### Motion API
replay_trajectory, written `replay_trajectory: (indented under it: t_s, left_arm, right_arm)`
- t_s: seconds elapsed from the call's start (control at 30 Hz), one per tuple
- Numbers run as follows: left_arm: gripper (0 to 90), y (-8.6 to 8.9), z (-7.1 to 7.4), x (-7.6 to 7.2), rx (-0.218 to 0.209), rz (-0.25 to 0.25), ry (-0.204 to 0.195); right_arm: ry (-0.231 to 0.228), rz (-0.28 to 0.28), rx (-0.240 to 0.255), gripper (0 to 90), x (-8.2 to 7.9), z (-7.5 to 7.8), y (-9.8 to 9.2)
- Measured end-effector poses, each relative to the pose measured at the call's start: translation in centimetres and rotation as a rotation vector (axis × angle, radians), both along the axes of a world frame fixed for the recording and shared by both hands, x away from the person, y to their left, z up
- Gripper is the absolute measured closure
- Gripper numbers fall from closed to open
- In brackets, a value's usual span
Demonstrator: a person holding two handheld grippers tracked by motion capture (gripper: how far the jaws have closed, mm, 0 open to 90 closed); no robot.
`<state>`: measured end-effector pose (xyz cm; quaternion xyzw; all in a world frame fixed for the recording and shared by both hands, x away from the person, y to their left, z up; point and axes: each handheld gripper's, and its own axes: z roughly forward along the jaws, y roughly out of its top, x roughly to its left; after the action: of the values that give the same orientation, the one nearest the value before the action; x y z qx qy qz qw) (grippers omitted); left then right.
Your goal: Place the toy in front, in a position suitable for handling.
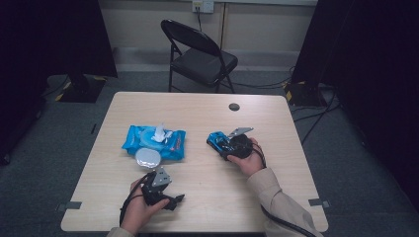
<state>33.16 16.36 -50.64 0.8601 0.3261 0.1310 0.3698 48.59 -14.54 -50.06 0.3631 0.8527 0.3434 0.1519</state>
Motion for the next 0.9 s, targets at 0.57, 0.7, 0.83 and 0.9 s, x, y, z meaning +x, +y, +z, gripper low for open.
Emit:
replay_trajectory:
  t_s: [0.57,0.7,0.83,0.9]
  left_arm:
    - [9.6,0.0,0.0,0.0,0.001,-0.001,0.0]
    - [9.6,0.0,0.0,0.0,0.0,0.0,0.001]
    - [9.6,0.0,0.0,0.0,0.0,0.0,0.001]
    - [9.6,0.0,0.0,0.0,0.0,0.0,0.001]
  right_arm:
    - [-0.002,-0.016,0.04,27.7,-0.8,0.6,-1.6]
    - [-0.016,-0.009,0.054,27.6,-1.1,1.0,-1.9]
    - [-0.023,0.017,0.049,27.7,-1.8,1.7,-2.1]
    - [-0.023,0.032,0.054,27.6,-2.4,2.1,-2.2]
